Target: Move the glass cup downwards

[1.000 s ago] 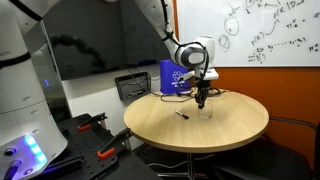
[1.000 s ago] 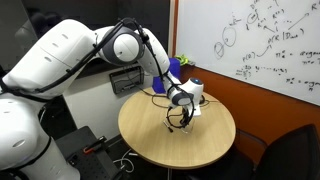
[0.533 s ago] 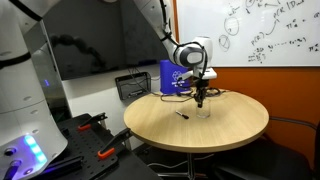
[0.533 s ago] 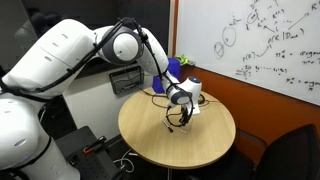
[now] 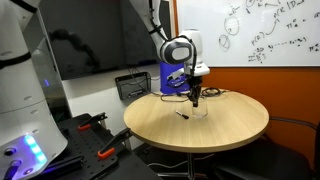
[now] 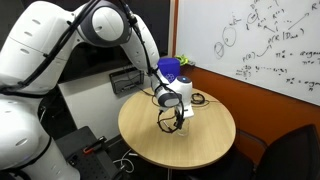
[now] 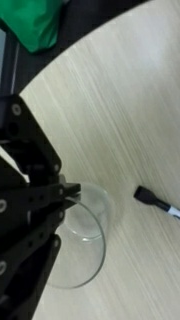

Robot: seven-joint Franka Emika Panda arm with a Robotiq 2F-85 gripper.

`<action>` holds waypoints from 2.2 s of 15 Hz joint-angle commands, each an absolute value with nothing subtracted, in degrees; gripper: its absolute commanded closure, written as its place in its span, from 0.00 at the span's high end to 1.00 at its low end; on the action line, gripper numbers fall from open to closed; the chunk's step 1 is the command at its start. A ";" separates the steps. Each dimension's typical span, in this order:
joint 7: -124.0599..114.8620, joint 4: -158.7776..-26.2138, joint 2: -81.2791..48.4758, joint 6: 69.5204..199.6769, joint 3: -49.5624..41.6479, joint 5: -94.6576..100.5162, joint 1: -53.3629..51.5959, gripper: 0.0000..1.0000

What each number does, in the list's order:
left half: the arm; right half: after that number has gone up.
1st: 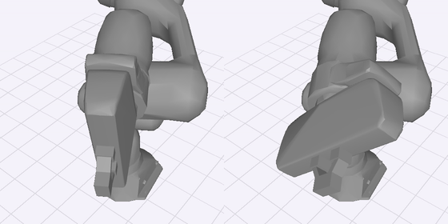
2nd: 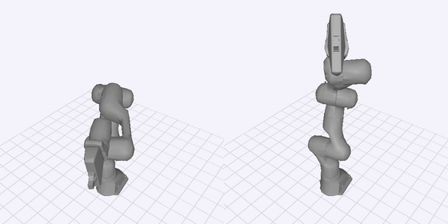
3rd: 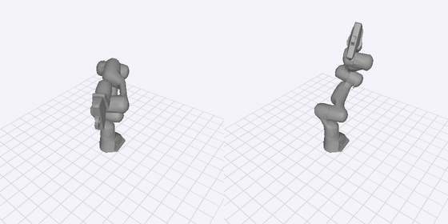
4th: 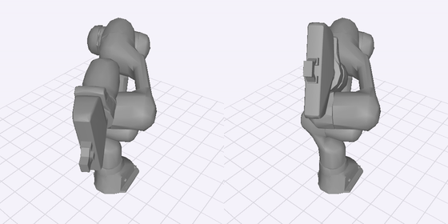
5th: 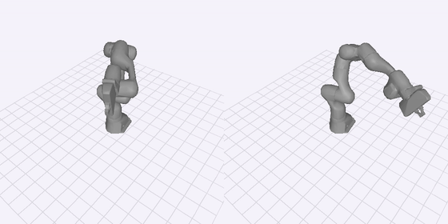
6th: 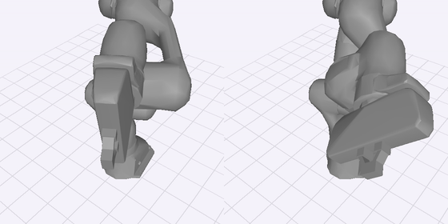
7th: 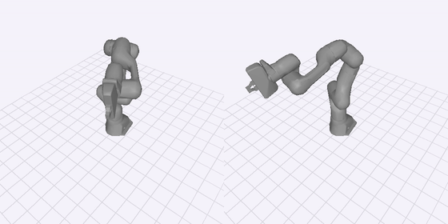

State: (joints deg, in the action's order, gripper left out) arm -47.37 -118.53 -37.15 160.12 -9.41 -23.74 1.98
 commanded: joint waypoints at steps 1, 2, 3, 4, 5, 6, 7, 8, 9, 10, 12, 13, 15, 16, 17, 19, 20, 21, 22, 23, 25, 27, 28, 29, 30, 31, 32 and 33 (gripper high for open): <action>-40.79 -129.68 -28.35 160.28 -6.86 -27.16 4.90 0.01; -39.48 -131.95 -27.14 160.06 -6.70 -28.15 5.48 0.01; -38.69 -133.79 -26.15 160.02 -6.89 -28.79 5.58 0.01; -37.42 -135.28 -25.26 159.91 -6.47 -29.80 6.25 0.01; -36.83 -136.35 -25.16 160.57 -6.97 -29.86 5.96 0.01; -35.55 -137.03 -24.88 160.48 -6.58 -30.73 6.42 0.01; -35.38 -137.67 -25.68 162.82 -7.49 -29.93 5.31 0.01; -34.18 -137.69 -26.02 163.25 -6.86 -30.40 5.77 0.01; -33.91 -137.65 -26.66 164.33 -6.75 -30.26 5.57 0.01; -33.32 -137.51 -27.04 164.89 -6.45 -30.26 5.58 0.01; -33.81 -136.87 -28.35 165.90 -6.85 -29.27 4.54 0.01; -34.25 -136.48 -29.10 165.99 -7.16 -28.79 4.01 0.01; -33.95 -135.77 -30.22 166.14 -6.78 -28.95 3.99 0.01; -33.86 -135.42 -30.77 166.56 -6.71 -29.03 3.90 0.01; -33.86 -135.10 -31.22 167.03 -6.72 -29.03 3.72 0.01; -32.64 -134.40 -31.77 169.09 -5.33 -30.06 4.81 0.01; -32.59 -134.06 -31.92 169.67 -5.05 -30.19 5.00 0.01; -33.03 -133.84 -32.07 170.20 -5.34 -29.98 4.69 0.30; -33.28 -133.70 -32.10 170.16 -5.62 -29.73 4.50 0.31; -33.23 -133.61 -32.04 169.65 -5.99 -29.27 4.31 0.37; -33.40 -133.51 -31.65 167.80 -6.28 -29.07 4.46 0.51; -32.79 -134.20 -30.08 166.09 -5.99 -29.00 5.03 0.66; -32.63 -135.09 -28.64 166.41 -6.06 -29.01 4.91 0.75; -32.72 -135.97 -27.42 167.21 -7.00 -28.30 3.97 0.81; -32.18 -136.70 -26.00 167.82 -7.40 -27.84 3.55 0.88; -31.84 -137.30 -24.17 166.60 -7.41 -27.64 3.63 0.96; -31.87 -138.05 -22.32 165.65 -8.64 -26.13 2.40 0.99; -31.86 -138.52 -20.64 164.25 -9.07 -25.11 2.00 1.00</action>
State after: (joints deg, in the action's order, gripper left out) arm -32.78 -135.20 -26.40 167.88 -7.07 -27.59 3.92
